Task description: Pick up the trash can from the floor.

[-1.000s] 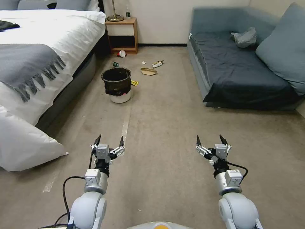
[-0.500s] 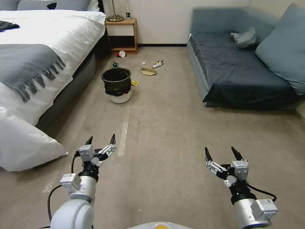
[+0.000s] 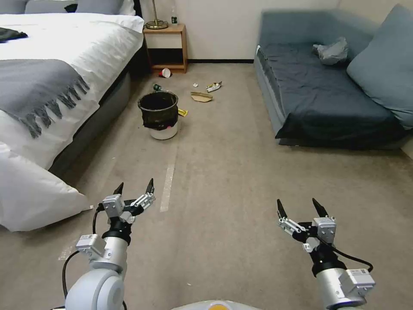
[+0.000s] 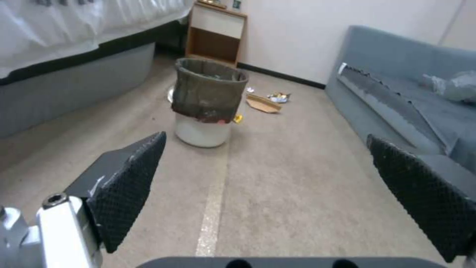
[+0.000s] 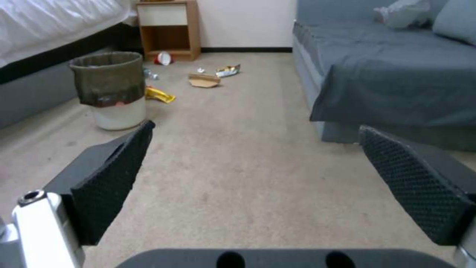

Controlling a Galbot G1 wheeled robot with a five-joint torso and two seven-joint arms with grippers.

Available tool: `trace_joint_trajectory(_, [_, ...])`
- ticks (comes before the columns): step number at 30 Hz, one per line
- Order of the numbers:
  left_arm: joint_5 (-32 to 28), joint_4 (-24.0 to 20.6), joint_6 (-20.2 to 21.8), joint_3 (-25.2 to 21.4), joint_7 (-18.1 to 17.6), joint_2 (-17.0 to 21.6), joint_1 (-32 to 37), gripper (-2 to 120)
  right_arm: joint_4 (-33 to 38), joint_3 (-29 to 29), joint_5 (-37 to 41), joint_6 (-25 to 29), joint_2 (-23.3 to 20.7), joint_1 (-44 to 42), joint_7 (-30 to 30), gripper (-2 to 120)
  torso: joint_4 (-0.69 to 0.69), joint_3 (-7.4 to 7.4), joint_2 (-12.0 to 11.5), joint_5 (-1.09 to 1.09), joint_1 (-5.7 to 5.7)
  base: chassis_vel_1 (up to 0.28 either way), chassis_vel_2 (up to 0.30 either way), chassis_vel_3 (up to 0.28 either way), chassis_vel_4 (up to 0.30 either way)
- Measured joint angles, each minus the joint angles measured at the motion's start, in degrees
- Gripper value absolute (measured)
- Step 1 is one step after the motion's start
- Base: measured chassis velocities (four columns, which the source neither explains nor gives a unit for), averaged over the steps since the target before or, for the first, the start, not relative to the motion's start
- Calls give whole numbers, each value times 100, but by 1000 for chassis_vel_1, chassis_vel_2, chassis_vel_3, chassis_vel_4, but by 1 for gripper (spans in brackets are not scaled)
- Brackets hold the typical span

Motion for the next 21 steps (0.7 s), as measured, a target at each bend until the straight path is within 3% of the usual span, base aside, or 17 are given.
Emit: trace_joint_trajectory(21, [-3,8,-17,-29,-11,-11,16,100,49,21,-75,-74,-11,29,-53,100,-1,0,0,0,0,51,47,47,45])
